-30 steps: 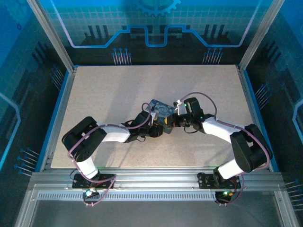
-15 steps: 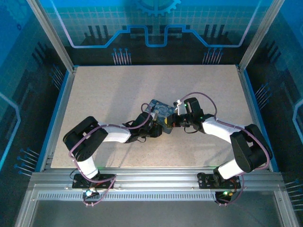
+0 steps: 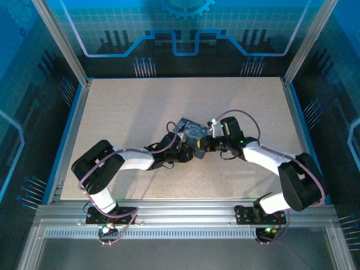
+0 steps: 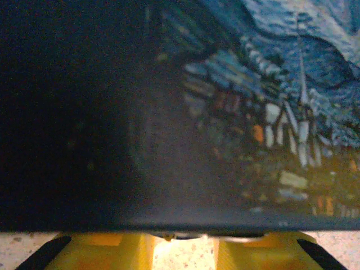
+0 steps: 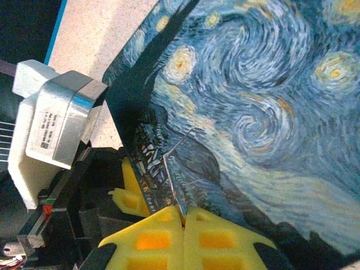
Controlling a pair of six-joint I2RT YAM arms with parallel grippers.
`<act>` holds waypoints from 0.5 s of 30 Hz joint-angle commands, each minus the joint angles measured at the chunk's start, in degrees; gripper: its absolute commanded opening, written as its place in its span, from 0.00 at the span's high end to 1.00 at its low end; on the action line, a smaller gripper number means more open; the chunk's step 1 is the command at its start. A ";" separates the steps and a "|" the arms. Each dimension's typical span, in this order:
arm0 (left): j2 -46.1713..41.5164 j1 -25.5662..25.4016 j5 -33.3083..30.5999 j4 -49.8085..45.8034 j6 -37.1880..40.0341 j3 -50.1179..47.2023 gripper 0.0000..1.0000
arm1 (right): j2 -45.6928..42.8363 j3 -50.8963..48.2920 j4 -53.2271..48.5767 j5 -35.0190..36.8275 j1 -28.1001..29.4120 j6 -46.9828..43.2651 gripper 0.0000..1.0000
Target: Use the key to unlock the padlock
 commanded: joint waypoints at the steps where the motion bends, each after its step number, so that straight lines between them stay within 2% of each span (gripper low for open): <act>1: -2.59 -0.42 1.78 -0.19 -1.93 0.54 0.69 | -3.69 1.00 -2.31 1.19 0.21 -3.87 0.96; 8: -3.44 -0.39 3.91 -2.38 -5.07 1.16 0.70 | -11.60 -0.91 -4.20 2.48 -0.34 -9.19 0.97; 15: -4.42 -0.07 7.65 -6.95 -8.24 3.88 0.70 | -21.53 -7.88 -5.43 4.50 1.14 -14.23 0.97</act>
